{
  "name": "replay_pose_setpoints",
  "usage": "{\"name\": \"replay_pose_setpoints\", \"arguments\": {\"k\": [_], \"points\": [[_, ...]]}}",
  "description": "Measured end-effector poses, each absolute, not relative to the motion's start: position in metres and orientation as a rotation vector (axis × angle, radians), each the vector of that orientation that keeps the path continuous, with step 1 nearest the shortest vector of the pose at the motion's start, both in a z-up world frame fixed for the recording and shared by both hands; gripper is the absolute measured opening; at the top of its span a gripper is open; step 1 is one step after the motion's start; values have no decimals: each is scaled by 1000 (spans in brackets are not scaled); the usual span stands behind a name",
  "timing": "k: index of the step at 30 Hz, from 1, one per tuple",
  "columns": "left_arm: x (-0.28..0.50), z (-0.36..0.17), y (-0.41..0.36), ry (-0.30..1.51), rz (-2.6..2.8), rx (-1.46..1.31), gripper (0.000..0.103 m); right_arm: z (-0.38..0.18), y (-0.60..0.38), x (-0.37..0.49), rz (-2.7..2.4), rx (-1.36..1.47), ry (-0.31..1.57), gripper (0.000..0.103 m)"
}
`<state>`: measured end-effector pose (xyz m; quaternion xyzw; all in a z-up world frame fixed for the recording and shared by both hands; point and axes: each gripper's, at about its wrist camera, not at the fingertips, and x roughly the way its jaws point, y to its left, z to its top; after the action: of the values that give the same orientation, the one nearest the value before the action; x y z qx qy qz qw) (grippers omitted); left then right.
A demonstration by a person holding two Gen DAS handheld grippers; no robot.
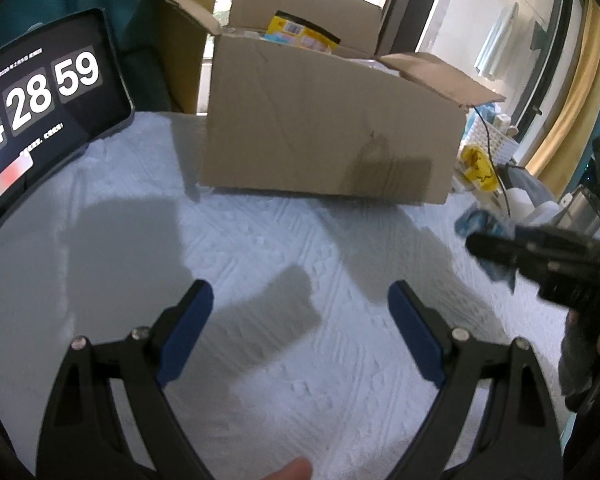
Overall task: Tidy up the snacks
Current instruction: 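Grasp the small blue-white snack packet with the right gripper, then carry the blue-white packet over the cardboard box with the right gripper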
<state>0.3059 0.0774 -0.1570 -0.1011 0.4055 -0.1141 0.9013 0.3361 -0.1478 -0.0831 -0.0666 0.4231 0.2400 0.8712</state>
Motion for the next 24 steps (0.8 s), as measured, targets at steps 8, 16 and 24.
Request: {"name": "replay_pose_setpoints", "arguments": {"k": [8, 16, 24], "points": [[308, -132, 83, 808, -234, -207, 90, -45, -140, 351, 533, -150, 789, 46], [312, -92, 90, 731, -195, -128, 90, -14, -131, 367, 578, -172, 711, 46], [328, -52, 102, 663, -145, -80, 90, 9, -123, 384, 607, -166, 647, 46]]}}
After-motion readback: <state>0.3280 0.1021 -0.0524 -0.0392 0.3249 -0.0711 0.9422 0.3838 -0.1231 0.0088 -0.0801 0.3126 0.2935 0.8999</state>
